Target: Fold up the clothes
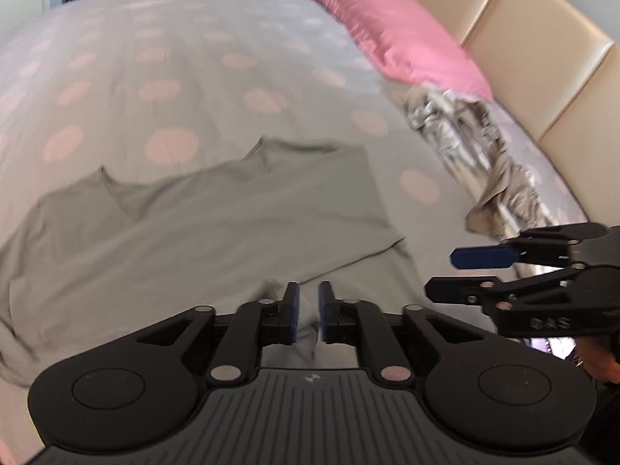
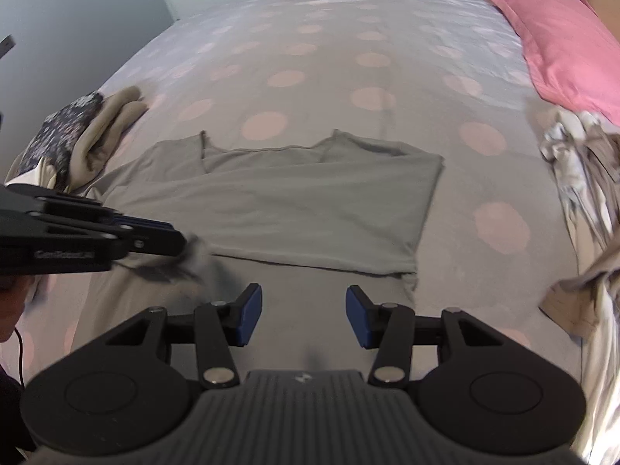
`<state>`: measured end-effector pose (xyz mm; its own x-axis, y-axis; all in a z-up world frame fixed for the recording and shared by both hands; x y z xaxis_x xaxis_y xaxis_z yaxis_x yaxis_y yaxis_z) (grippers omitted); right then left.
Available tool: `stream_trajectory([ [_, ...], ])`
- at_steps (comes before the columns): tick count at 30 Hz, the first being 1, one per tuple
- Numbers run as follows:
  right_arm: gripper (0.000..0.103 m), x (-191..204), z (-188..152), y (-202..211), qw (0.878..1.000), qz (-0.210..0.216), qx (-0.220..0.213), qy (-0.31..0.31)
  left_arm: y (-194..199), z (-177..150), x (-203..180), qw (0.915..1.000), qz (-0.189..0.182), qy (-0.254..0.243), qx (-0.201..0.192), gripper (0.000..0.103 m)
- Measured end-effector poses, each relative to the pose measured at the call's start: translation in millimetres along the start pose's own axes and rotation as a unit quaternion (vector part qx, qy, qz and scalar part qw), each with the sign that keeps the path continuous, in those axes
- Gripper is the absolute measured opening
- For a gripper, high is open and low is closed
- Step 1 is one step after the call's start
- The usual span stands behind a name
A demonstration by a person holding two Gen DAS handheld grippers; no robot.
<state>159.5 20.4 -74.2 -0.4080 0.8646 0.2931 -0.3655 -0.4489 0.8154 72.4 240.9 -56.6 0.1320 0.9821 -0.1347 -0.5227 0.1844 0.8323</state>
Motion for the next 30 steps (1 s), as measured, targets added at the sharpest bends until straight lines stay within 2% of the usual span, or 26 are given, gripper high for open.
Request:
stream_trajectory([
  [7, 0.051, 26.6, -10.3, -25.0, 0.997, 0.012, -0.002, 0.081, 37.6, -22.5, 46.5, 0.9974, 0.054, 0.045, -0.013, 0.029],
  [13, 0.051, 49.8, -30.9, -59.4, 0.975, -0.019, -0.002, 0.224, 68.6, -55.6, 93.3, 0.9895, 0.104, 0.100, -0.015, 0.031],
  [18, 0.051, 58.9, -34.6, -83.3, 0.960, -0.038, -0.004, 0.279, 82.0, -81.9, 124.9, 0.9824, 0.131, 0.133, -0.011, 0.032],
  [21, 0.046, 62.4, -34.1, -94.1, 0.953, -0.059, -0.016, 0.298, 85.7, -96.5, 140.2, 0.9778, 0.151, 0.145, 0.000, 0.032],
  [23, 0.037, 63.3, -32.3, -96.4, 0.951, -0.064, -0.022, 0.302, 86.1, -104.9, 145.6, 0.9768, 0.157, 0.146, 0.008, 0.032],
  [25, 0.009, 63.8, -29.3, -97.6, 0.951, -0.065, -0.023, 0.301, 86.2, -112.4, 147.5, 0.9768, 0.160, 0.141, 0.016, 0.032],
  [28, 0.004, 67.4, -22.9, -87.9, 0.957, -0.052, -0.032, 0.282, 87.3, -122.2, 147.9, 0.9758, 0.171, 0.134, 0.027, 0.034],
  [30, 0.003, 74.4, -18.9, -73.7, 0.958, -0.039, -0.047, 0.280, 88.4, -127.5, 148.3, 0.9748, 0.178, 0.131, 0.032, 0.040],
])
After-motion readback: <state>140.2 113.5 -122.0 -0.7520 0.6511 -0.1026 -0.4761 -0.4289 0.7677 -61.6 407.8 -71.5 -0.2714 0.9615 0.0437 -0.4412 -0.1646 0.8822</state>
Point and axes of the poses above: each gripper's, at about its wrist camera, not at the fingertips, and y roughly against the way its jaws point, x to its left, z to its top, the point moved 1 cm from there along -y, roughly the way its jaws point, and after that the axes turned 12 degrees about -y, right-handed, at the moved point
